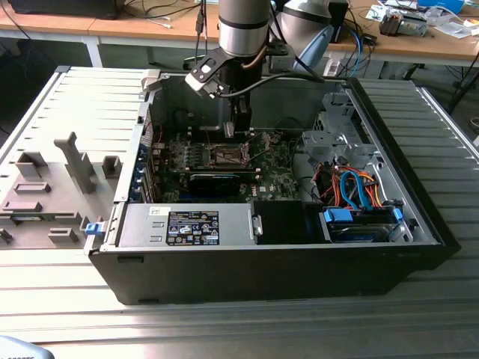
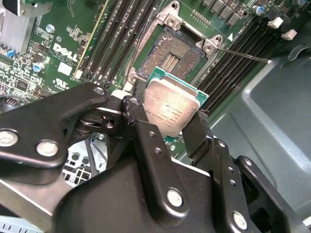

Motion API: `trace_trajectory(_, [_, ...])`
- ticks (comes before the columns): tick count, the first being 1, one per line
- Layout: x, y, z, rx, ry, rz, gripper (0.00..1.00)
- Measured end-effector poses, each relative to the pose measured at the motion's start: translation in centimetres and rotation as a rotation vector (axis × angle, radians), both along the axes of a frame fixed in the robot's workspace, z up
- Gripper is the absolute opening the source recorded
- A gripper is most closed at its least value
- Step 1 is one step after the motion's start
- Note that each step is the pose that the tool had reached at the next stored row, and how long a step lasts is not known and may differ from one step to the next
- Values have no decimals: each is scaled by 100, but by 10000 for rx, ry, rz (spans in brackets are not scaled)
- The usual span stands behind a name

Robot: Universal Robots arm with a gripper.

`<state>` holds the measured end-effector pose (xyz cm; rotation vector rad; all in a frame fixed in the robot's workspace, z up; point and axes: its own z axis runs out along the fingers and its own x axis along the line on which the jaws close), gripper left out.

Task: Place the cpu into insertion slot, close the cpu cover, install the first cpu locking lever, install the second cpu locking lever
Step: 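Place the cpu into insertion slot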

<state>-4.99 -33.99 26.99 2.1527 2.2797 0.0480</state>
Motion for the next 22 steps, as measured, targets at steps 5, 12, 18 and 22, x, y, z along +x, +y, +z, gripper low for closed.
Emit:
trace_trajectory(5, [0, 0, -3, 0, 0, -181, 55])
trace_trajectory(12, [0, 0, -6, -1, 0, -366, 55])
trace_trajectory(18, [0, 0, -7, -1, 0, -412, 55])
trace_trajectory(22, [0, 0, -8, 0, 0, -412, 55])
